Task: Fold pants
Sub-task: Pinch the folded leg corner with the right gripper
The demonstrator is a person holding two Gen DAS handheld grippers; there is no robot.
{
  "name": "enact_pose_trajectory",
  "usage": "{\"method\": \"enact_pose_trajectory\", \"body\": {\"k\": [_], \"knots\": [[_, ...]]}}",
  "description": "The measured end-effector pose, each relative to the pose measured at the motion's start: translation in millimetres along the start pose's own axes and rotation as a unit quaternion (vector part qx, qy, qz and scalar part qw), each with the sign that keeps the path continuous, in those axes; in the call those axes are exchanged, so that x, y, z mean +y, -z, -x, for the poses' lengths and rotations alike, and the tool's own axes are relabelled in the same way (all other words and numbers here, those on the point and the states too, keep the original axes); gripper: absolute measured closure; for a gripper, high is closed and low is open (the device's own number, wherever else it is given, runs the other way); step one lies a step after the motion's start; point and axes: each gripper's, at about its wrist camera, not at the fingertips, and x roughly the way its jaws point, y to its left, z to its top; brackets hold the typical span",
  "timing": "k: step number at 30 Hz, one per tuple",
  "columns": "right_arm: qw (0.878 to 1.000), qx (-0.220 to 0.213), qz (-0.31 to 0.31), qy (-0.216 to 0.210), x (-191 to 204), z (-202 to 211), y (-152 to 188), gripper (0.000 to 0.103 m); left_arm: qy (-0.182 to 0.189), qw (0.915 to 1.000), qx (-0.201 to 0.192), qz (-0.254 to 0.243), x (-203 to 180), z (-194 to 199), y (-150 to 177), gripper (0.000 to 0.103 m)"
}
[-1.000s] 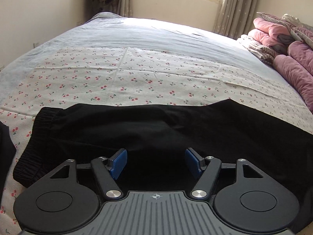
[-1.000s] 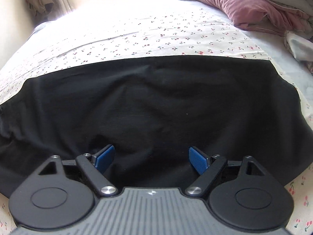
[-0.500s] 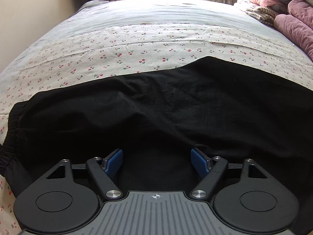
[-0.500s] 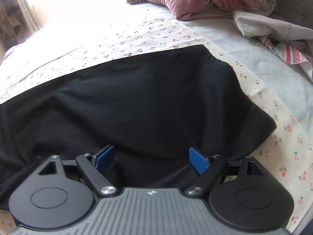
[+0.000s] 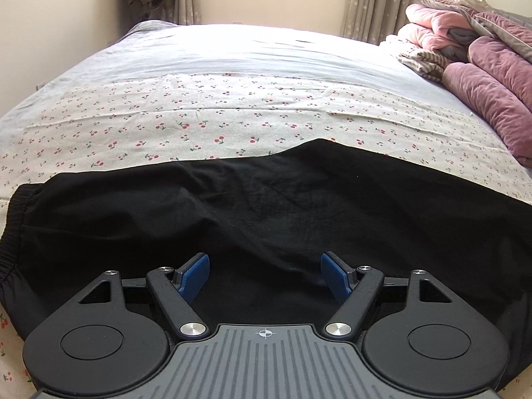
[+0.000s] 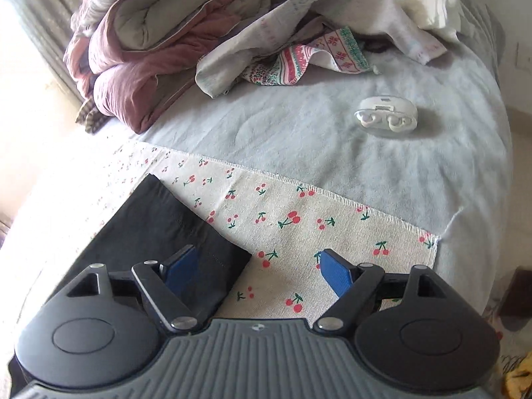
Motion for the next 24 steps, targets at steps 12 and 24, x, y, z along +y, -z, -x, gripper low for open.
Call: {"method": "enact_pose_trajectory", "body": {"k": [12, 24], "knots": [[0.996, 0.055, -0.044, -0.056, 14.6, -29.9, 2.2, 0.078, -0.017, 0.9995, 0.023, -0.012, -1.4, -30.8, 6.0, 0.028], [1.000, 0.024, 0.000, -0.016, 38.6, -38.3, 2.7, 0.103, -0.059, 0.9969, 0.015, 0.050, 46.0, -44.4, -10.5, 0.028]]}}
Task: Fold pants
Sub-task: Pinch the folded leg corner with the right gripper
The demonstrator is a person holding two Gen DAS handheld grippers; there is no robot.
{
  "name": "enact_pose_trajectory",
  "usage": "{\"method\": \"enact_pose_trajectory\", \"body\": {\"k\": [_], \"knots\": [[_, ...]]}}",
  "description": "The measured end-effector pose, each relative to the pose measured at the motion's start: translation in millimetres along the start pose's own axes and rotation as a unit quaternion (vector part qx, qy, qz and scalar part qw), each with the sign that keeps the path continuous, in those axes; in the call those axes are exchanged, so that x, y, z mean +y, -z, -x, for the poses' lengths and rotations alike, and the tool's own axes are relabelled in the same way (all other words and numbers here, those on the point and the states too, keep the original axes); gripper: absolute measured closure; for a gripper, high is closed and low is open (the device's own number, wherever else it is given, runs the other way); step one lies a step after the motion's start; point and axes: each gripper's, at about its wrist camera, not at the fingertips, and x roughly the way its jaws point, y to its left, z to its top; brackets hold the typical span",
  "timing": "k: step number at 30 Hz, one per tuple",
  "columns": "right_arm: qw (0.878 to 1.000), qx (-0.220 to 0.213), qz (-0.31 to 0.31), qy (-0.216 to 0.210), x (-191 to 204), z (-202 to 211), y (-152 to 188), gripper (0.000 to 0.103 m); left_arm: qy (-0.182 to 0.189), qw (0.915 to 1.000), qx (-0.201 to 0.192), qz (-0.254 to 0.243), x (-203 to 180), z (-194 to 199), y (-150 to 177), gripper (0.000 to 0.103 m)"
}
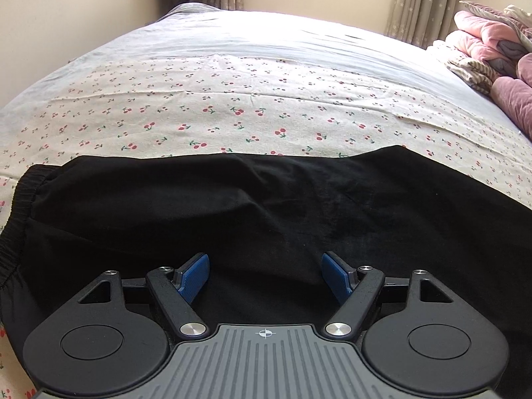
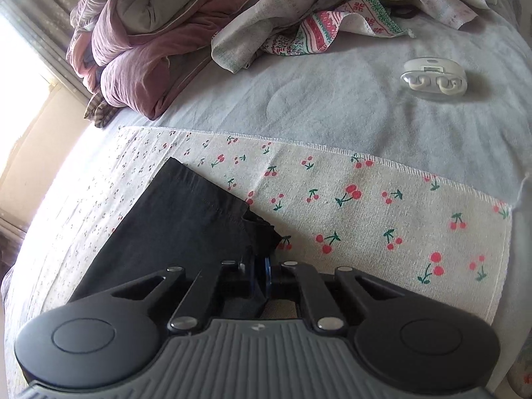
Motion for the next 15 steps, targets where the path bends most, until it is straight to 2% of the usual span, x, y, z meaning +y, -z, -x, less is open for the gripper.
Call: {"method": "enact_pose_trajectory", "body": {"k": [5, 10, 15], "knots": [[1.000, 0.000, 0.011, 0.008, 2.6, -1.0, 0.6, 0.103, -0.024, 0.9990, -0.005, -0.038, -12.8, -0.8, 4.1, 0.027], [0.999, -0.003, 0.026, 0.023, 5.6, -1.4, 2.8, 0.103, -0.023, 0.9991, -0.003, -0.036, -10.7, -1.0, 3.1, 0.026], [0.997, -0.030, 0.053, 0.041, 18.9, 4.1, 8.1, 0.103, -0.025, 0.9990, -0.007, -0.035, -8.0, -3.8, 1.4, 0.023]]}}
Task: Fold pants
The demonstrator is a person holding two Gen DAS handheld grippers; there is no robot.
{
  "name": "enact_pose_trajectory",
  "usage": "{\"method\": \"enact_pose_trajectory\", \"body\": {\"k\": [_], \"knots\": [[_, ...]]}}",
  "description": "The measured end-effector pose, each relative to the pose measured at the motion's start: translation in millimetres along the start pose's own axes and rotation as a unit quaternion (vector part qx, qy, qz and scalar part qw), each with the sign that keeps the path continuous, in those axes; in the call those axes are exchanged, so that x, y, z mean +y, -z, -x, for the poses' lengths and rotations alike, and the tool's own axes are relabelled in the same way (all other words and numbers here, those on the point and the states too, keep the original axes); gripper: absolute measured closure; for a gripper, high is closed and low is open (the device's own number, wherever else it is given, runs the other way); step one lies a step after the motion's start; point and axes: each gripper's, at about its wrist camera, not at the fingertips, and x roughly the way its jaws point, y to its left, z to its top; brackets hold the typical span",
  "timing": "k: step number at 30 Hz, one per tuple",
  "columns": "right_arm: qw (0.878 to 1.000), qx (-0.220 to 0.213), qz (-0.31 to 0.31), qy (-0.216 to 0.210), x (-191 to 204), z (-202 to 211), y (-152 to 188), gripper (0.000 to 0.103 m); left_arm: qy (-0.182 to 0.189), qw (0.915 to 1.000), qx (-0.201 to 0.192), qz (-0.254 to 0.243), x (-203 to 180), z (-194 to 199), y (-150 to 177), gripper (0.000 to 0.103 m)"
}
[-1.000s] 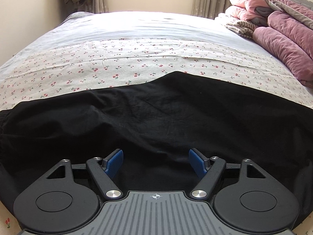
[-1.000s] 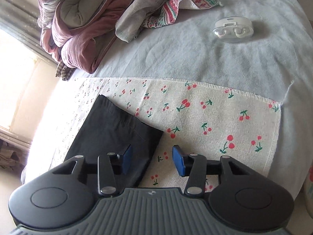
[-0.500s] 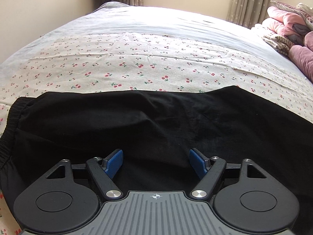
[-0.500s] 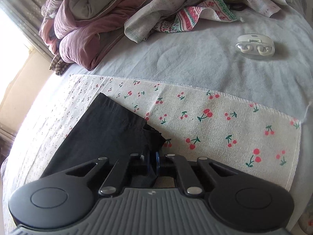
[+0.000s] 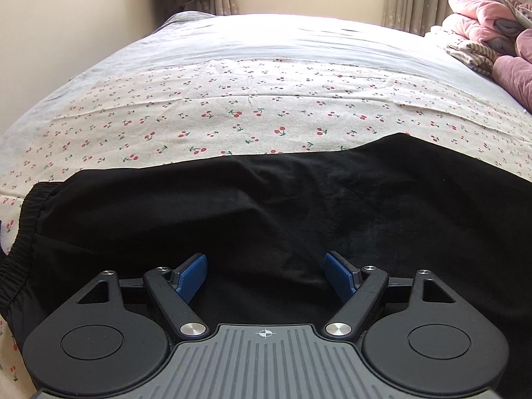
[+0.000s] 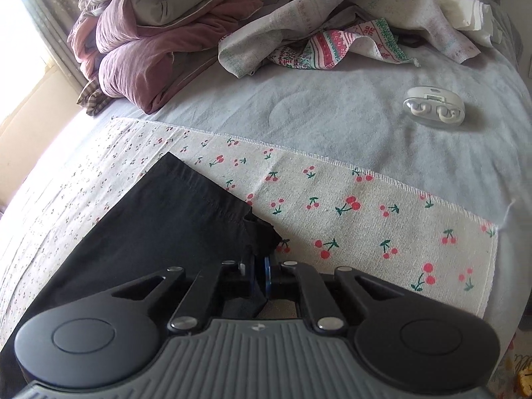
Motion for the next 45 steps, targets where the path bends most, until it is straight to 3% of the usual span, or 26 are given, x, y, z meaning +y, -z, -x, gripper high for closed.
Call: {"method": "enact_pose_trajectory", "body": {"k": [5, 13, 18, 22, 23, 25, 28, 33, 36, 39, 41, 43, 45], "knots": [[1.000, -0.008, 0.008, 0.005, 3.4, 3.6, 1.0, 0.103, -0.014, 0.9997, -0.019, 0.000, 3.5, -11.3, -4.8, 0.017], [1.000, -0.005, 0.003, 0.004, 2.6, 5.6, 2.7, 0.103, -0.047, 0.9988, -0.015, 0.004, 26.5, -23.9, -25.9, 0.017], [1.000, -0.003, 0.019, 0.012, 7.6, 3.3, 3.3, 0.103, -0.014, 0.9990, -0.015, 0.039, 38.5, -22.6, -31.6, 0.021], [1.000, -0.002, 0.014, 0.008, 8.8, 3.8, 3.3, 0.103, 0.077, 0.9951, -0.060, 0.013, 15.9, -3.1, -36.0, 0.019], [1.000, -0.004, 0.014, 0.006, 9.8, 4.9, 3.1, 0.103, 0.080, 0.9957, -0.047, 0.001, 8.8, -7.2, -35.0, 0.019], [1.000, -0.005, 0.015, 0.006, 11.4, 4.8, 3.4, 0.103, 0.041, 0.9988, 0.009, -0.023, -4.0, -28.8, -27.4, 0.018], [1.000, -0.004, 0.013, 0.009, 12.3, 3.7, 3.7, 0.103, 0.020, 0.9988, -0.009, -0.043, -11.1, -26.0, -21.1, 0.015], [0.999, -0.038, 0.009, -0.010, 20.6, 17.9, 1.3, 0.103, 0.059, 0.9981, -0.014, -0.008, -6.5, -3.4, -26.0, 0.016], [0.996, -0.075, 0.049, -0.021, 45.0, 32.2, 3.5, 0.103, 0.072, 0.9973, -0.009, 0.005, -7.0, 6.2, -24.7, 0.016], [0.983, -0.122, 0.132, -0.037, 85.5, 48.8, 15.2, 0.103, 0.093, 0.9955, 0.002, 0.020, -9.0, 13.1, -20.1, 0.016], [0.963, -0.161, 0.210, -0.044, 120.3, 60.8, 31.4, 0.103, 0.107, 0.9939, 0.004, 0.027, -10.5, 17.3, -17.7, 0.016], [0.937, -0.192, 0.287, -0.059, 152.6, 71.5, 54.0, 0.103, 0.111, 0.9934, 0.001, 0.028, -12.4, 20.7, -16.8, 0.016], [0.896, -0.201, 0.381, -0.104, 190.8, 81.5, 91.9, 0.103, 0.112, 0.9932, -0.002, 0.029, -13.9, 22.8, -16.8, 0.016]]}}
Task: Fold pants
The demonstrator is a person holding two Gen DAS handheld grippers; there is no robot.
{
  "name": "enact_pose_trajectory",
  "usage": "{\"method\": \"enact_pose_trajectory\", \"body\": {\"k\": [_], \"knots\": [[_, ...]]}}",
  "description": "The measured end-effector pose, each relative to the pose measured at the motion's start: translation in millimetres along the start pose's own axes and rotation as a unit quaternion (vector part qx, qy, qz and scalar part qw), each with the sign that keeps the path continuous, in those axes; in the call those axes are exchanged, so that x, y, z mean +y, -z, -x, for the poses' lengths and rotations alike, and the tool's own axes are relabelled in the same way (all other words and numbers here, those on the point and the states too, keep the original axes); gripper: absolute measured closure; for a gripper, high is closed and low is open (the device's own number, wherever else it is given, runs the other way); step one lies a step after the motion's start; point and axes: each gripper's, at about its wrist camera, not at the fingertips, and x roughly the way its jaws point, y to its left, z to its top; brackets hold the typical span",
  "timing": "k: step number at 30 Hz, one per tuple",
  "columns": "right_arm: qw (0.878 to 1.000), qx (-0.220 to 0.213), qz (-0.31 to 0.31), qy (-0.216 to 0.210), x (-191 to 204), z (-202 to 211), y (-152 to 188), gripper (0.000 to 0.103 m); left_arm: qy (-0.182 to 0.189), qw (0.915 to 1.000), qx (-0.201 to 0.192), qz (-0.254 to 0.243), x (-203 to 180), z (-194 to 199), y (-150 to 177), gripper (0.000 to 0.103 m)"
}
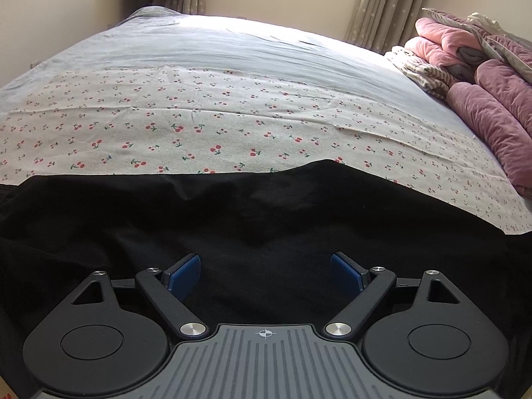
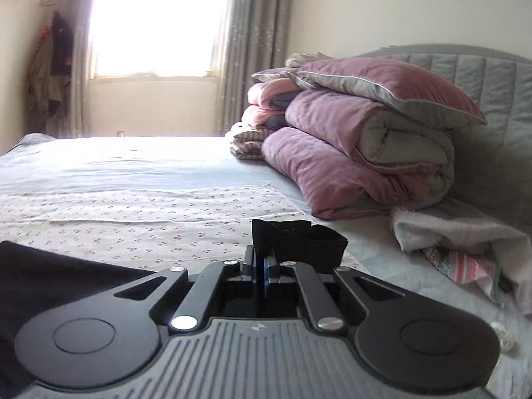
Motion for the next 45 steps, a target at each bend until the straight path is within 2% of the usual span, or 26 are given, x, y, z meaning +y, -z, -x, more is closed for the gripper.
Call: {"method": "enact_pose_trajectory", "body": {"k": [2, 4, 6, 8, 11, 12, 13, 16, 19, 20, 21, 22, 23, 26, 30, 31, 34, 36, 39, 41, 43, 45], "knots": [[0.993, -0.014, 0.092, -0.069, 57.5, 9.4, 4.5, 0.103, 0.000, 1.0000, 0.001, 0.004, 0.1, 0.2, -0.3, 0.016], [0.973, -0.022, 0.185, -0.137, 117.2, 22.6, 18.1, 0.103, 0.006, 0.9999, 0.003, 0.012, 1.3, 0.6, -0.1, 0.016], [0.950, -0.004, 0.246, -0.190, 166.3, 33.4, 34.4, 0.103, 0.014, 0.9997, 0.009, 0.020, 2.3, 0.5, 1.1, 0.016], [0.929, 0.024, 0.295, -0.225, 203.9, 40.1, 54.1, 0.103, 0.026, 0.9991, 0.016, 0.028, 3.5, -0.1, 2.8, 0.016], [0.905, 0.040, 0.348, -0.243, 230.0, 46.8, 75.3, 0.103, 0.034, 0.9986, 0.023, 0.034, 4.0, 0.0, 4.7, 0.016], [0.901, 0.039, 0.357, -0.242, 231.8, 48.9, 77.9, 0.091, 0.036, 0.9985, 0.023, 0.035, 4.2, 0.7, 4.6, 0.016], [0.901, 0.035, 0.360, -0.241, 230.9, 50.3, 78.1, 0.080, 0.039, 0.9983, 0.023, 0.037, 4.2, 1.3, 4.6, 0.016], [0.912, 0.026, 0.337, -0.233, 217.0, 52.7, 69.0, 0.068, 0.061, 0.9966, 0.026, 0.049, 3.4, 3.5, 5.0, 0.016], [0.919, 0.038, 0.317, -0.232, 207.4, 46.1, 61.2, 0.067, 0.093, 0.9934, 0.035, 0.057, -2.3, 4.4, 8.1, 0.016], [0.918, 0.047, 0.314, -0.237, 206.3, 43.9, 61.7, 0.068, 0.102, 0.9924, 0.038, 0.056, -4.8, 3.9, 9.4, 0.016], [0.915, 0.060, 0.312, -0.248, 207.0, 42.5, 63.7, 0.075, 0.108, 0.9918, 0.040, 0.055, -7.0, 3.2, 10.3, 0.016], [0.912, 0.069, 0.311, -0.258, 207.4, 41.8, 65.0, 0.096, 0.116, 0.9907, 0.045, 0.056, -9.8, 2.1, 12.1, 0.016], [0.907, 0.076, 0.311, -0.273, 210.3, 43.1, 68.1, 0.103, 0.122, 0.9895, 0.050, 0.060, -11.3, 1.1, 13.3, 0.016], [0.903, 0.052, 0.331, -0.270, 216.2, 54.4, 69.6, 0.103, 0.155, 0.9831, 0.061, 0.077, -14.0, 0.0, 18.0, 0.016], [0.903, 0.029, 0.324, -0.282, 211.0, 66.8, 65.7, 0.103, 0.173, 0.9806, 0.060, 0.069, -22.7, 0.3, 22.2, 0.016], [0.900, 0.029, 0.329, -0.285, 211.5, 68.5, 66.9, 0.103, 0.182, 0.9786, 0.063, 0.074, -23.1, -0.9, 23.0, 0.016], [0.888, 0.026, 0.349, -0.296, 217.9, 74.2, 76.3, 0.103, 0.224, 0.9652, 0.078, 0.109, -23.2, -6.2, 27.0, 0.016], [0.887, 0.028, 0.350, -0.299, 217.8, 78.0, 76.7, 0.103, 0.230, 0.9636, 0.083, 0.108, -28.3, -8.0, 30.0, 0.016], [0.892, 0.021, 0.339, -0.298, 213.8, 79.2, 71.8, 0.103, 0.217, 0.9697, 0.078, 0.081, -39.5, -8.7, 32.9, 0.022], [0.898, 0.007, 0.325, -0.296, 211.3, 85.6, 68.6, 0.103, 0.230, 0.9654, 0.087, 0.087, -41.6, -11.9, 33.7, 0.036], [0.902, -0.010, 0.314, -0.298, 209.3, 90.4, 64.7, 0.103, 0.249, 0.9592, 0.094, 0.097, -42.5, -14.1, 34.7, 0.043], [0.901, -0.029, 0.307, -0.303, 209.9, 100.1, 64.3, 0.103, 0.249, 0.9596, 0.093, 0.092, -44.8, -13.9, 35.6, 0.054]]}}
